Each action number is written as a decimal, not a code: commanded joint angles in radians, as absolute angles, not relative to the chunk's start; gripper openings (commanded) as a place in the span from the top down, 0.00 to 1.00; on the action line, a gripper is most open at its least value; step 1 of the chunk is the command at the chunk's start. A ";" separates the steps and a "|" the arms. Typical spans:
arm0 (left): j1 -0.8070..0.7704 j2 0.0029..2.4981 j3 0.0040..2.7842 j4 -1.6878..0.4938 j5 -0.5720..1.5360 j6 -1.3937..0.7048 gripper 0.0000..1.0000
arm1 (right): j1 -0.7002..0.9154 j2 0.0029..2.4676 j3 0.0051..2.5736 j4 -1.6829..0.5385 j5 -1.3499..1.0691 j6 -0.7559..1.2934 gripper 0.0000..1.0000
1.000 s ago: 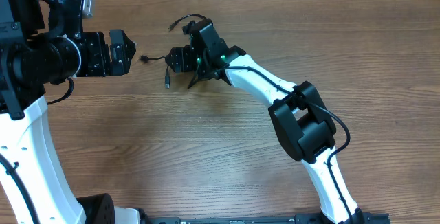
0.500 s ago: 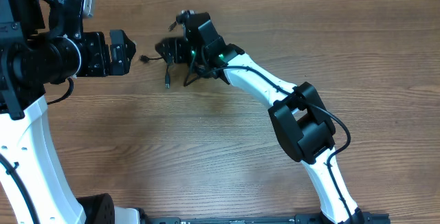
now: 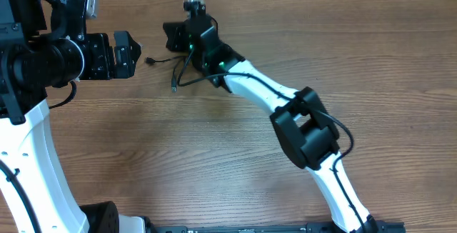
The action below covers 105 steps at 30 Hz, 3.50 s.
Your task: Untangle cables
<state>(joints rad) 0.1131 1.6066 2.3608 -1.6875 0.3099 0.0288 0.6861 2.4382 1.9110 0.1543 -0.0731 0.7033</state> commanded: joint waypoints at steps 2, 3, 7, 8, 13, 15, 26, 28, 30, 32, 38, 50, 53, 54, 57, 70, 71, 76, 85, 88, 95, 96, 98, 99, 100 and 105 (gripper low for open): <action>0.111 1.603 2.340 -1.689 0.315 0.046 0.00 | 0.719 2.532 1.925 0.138 -0.053 0.755 0.96; 0.111 1.603 2.336 -1.689 0.315 0.046 0.00 | 0.721 2.535 1.925 0.111 -0.053 0.754 0.96; 0.110 1.603 2.327 -1.689 0.315 0.046 0.00 | 0.715 2.532 1.925 -0.051 -0.075 0.722 0.96; 0.110 1.603 2.327 -1.689 0.315 0.046 0.00 | 0.709 2.525 1.926 -0.108 -0.088 0.722 0.96; 0.111 1.603 2.327 -1.688 0.346 0.051 0.00 | 0.655 2.473 1.926 -0.448 -0.105 0.667 0.96; 0.111 1.603 2.327 -1.688 0.367 0.061 0.00 | 0.622 2.449 1.926 -0.547 -0.105 0.600 0.96; 0.111 1.603 2.327 -1.689 0.393 0.075 0.00 | 0.421 2.341 1.926 -0.798 -0.091 0.408 0.96; 0.111 1.603 2.327 -1.689 0.393 0.083 0.00 | 0.399 2.336 1.926 -0.815 -0.091 0.408 0.96; 0.111 1.603 2.327 -1.689 0.393 0.083 0.00 | 0.393 2.336 1.926 -0.815 -0.112 0.392 0.96; 0.111 1.603 2.327 -1.689 0.393 0.084 0.00 | 0.397 2.336 1.926 -0.801 -0.144 0.388 0.93; 0.111 1.603 2.327 -1.689 0.393 0.102 0.00 | 0.429 2.332 1.927 -0.696 -0.257 0.446 0.11; 0.111 1.603 2.327 -1.689 0.393 0.110 0.00 | 0.433 2.332 1.925 -0.663 -0.048 1.116 0.22; 0.111 1.603 2.327 -1.689 0.393 0.112 0.00 | 0.433 2.332 1.925 -0.667 -0.046 1.353 0.11; 0.111 1.603 2.327 -1.689 0.393 0.112 0.00 | 0.433 2.332 1.925 -0.667 -0.045 1.419 0.00; 0.111 1.603 2.327 -1.689 0.393 0.113 0.00 | 0.433 2.332 1.925 -0.664 -0.037 1.601 0.00; 0.111 1.603 2.327 -1.689 0.393 0.113 0.00 | 0.432 2.334 1.924 -0.668 0.097 1.761 0.37; 0.111 1.603 2.327 -1.689 0.393 0.113 0.00 | 0.432 2.336 1.924 -0.667 0.102 1.757 0.46; 0.110 1.603 2.326 -1.689 0.393 0.113 0.00 | 0.432 2.352 1.924 -0.667 0.124 1.757 0.59; 0.111 1.603 2.325 -1.689 0.393 0.113 0.00 | 0.432 2.410 1.924 -0.659 0.100 1.757 0.69; 0.111 1.603 2.325 -1.689 0.393 0.113 0.00 | 0.432 2.414 1.924 -0.651 0.094 1.757 0.81; 0.111 1.603 2.325 -1.689 0.393 0.113 0.00 | 0.424 2.403 1.927 -0.507 -0.210 1.599 0.96; 0.111 1.604 2.325 -1.689 0.393 0.113 0.00 | 0.421 2.393 1.927 -0.463 -0.260 1.555 0.96; 0.111 1.606 2.325 -1.689 0.393 0.116 0.00 | 0.416 2.362 1.927 -0.416 -0.320 1.511 0.96; 0.110 1.608 2.325 -1.689 0.393 0.124 0.00 | 0.416 2.339 1.927 -0.407 -0.336 1.494 0.96; 0.110 1.611 2.325 -1.689 0.393 0.130 0.00 | 0.415 2.314 1.927 -0.405 -0.339 1.464 0.96; 0.108 1.639 2.325 -1.689 0.393 0.136 0.00 | 0.417 2.148 1.927 -0.417 -0.344 1.093 0.96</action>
<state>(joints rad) 0.1131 1.6112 2.3299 -1.6878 0.3817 0.1085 0.4202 2.3348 1.9202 -0.4206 -0.2893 1.4002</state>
